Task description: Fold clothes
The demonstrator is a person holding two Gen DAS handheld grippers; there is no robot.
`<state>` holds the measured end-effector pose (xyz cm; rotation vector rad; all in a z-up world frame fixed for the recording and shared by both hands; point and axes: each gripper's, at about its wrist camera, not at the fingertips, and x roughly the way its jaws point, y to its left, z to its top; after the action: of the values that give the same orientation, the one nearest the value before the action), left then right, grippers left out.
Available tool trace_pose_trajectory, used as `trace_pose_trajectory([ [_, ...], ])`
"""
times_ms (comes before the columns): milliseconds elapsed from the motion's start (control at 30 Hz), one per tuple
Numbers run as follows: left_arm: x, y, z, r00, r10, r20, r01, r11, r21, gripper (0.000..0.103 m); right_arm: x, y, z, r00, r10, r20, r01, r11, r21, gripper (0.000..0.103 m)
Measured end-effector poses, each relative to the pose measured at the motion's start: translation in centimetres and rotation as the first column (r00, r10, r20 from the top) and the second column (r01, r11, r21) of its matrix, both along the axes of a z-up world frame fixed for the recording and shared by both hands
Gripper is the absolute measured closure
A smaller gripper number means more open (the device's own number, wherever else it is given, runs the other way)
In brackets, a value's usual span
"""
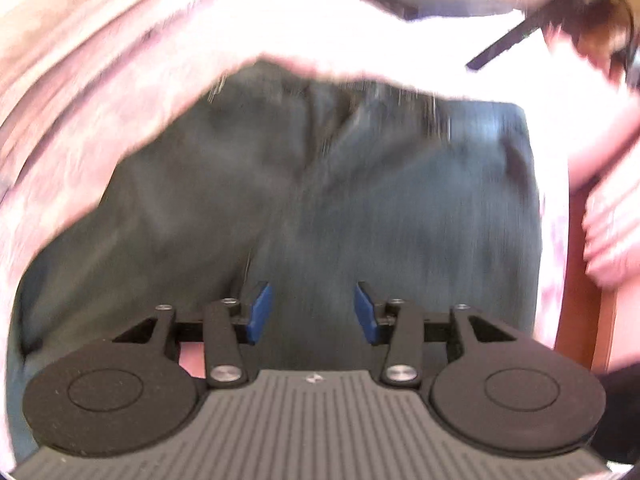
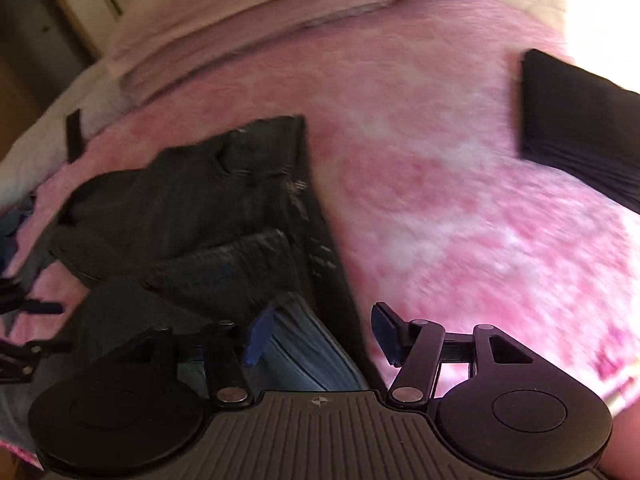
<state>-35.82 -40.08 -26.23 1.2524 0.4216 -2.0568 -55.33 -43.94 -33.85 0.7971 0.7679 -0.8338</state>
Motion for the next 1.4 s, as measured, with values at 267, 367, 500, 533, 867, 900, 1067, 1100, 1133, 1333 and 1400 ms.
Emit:
trace_pose_trajectory([
  [267, -9.7, -8.3, -2.9, 0.985, -0.141, -0.1, 0.141, 0.99, -0.015, 0.057, 3.9, -7.2, -6.0, 0.986, 0.091, 0.141, -0.105, 0.99, 0.093, 0.045],
  [367, -11.4, -10.1, -5.3, 0.982, -0.168, -0.089, 0.174, 0.982, 0.071, 0.063, 3.6, -8.5, -6.3, 0.98, 0.083, 0.182, -0.101, 0.991, 0.091, 0.045],
  [500, -10.7, -9.4, -4.4, 0.968, -0.219, -0.125, 0.226, 0.973, 0.04, 0.098, 2.7, -9.2, -6.0, 0.968, 0.086, 0.235, -0.113, 0.988, 0.106, 0.046],
  [533, -10.1, -8.8, -3.7, 0.962, -0.233, -0.141, 0.238, 0.971, 0.012, 0.098, 2.7, -9.3, -6.0, 0.965, 0.091, 0.247, -0.121, 0.987, 0.11, 0.048],
  [867, -7.0, -4.8, -1.2, 0.934, -0.319, -0.163, 0.301, 0.945, -0.124, 0.099, 6.1, -12.6, -9.5, 0.957, 0.077, 0.281, -0.132, 0.974, 0.185, 0.063],
  [900, -7.0, -4.8, -1.1, 0.934, -0.315, -0.168, 0.296, 0.947, -0.127, 0.099, 6.4, -12.6, -9.9, 0.959, 0.093, 0.269, -0.147, 0.971, 0.188, 0.063],
  [1067, -6.3, -5.1, 0.3, 0.94, -0.28, -0.196, 0.255, 0.957, -0.141, 0.099, 5.2, -12.9, -9.5, 0.961, 0.064, 0.267, -0.127, 0.966, 0.227, 0.101],
  [1100, -6.1, -5.4, 0.6, 0.942, -0.264, -0.209, 0.238, 0.961, -0.139, 0.099, 4.6, -12.9, -8.9, 0.959, 0.07, 0.274, -0.137, 0.963, 0.23, 0.101],
  [1133, -6.1, -6.0, 0.7, 0.944, -0.245, -0.221, 0.22, 0.967, -0.131, 0.099, 4.1, -12.7, -8.2, 0.958, 0.091, 0.273, -0.154, 0.964, 0.217, 0.101],
  [1333, -8.7, -11.5, -4.3, 0.976, -0.128, -0.175, 0.141, 0.988, 0.065, 0.095, 3.1, -12.1, -8.7, 0.961, 0.115, 0.25, -0.169, 0.964, 0.204, 0.101],
  [1400, -9.6, -12.5, -5.9, 0.981, -0.12, -0.155, 0.136, 0.986, 0.099, 0.093, 3.1, -12.1, -9.5, 0.963, 0.098, 0.249, -0.153, 0.966, 0.21, 0.101],
])
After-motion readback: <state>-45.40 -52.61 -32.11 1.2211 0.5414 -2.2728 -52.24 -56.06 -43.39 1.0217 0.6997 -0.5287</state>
